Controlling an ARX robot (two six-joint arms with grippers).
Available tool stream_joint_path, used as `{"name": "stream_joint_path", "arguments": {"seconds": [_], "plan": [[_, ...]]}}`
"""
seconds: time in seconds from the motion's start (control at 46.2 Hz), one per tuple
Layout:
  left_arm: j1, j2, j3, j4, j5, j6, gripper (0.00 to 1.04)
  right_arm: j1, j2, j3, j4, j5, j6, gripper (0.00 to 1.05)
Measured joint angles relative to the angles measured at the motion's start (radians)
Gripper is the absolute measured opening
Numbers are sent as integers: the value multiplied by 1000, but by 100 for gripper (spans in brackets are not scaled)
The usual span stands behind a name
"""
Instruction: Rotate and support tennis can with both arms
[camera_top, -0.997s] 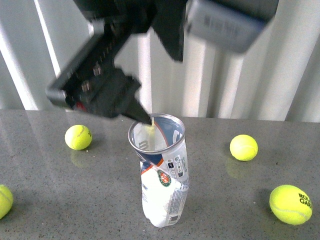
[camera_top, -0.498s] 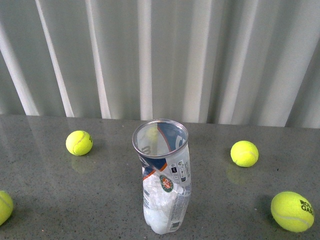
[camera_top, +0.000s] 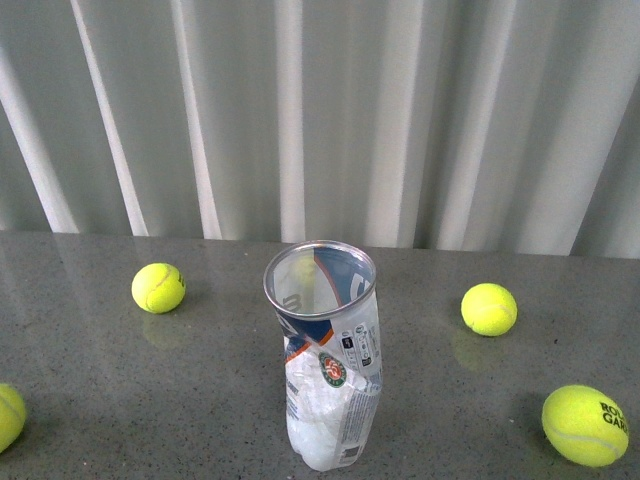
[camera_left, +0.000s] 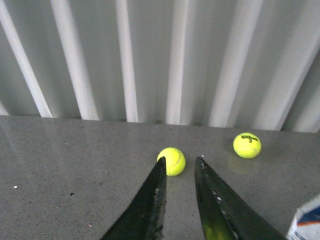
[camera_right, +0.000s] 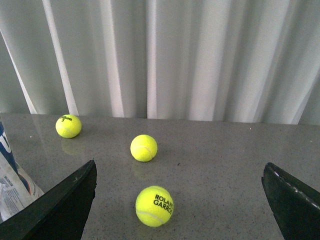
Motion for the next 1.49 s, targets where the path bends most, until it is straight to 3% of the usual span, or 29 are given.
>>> {"name": "stream_joint_path", "arguments": {"seconds": [0.087,0.693,1.495], "plan": [[-13,-53,-61,8,0,-3,3,0,0,0,0,0,0,98],[-14,-372,-254,-111,-4,-11,4,0,0,0,0,0,0,98],[-14,-679,-286,-354,-6,-14,4,0,0,0,0,0,0,98]]}}
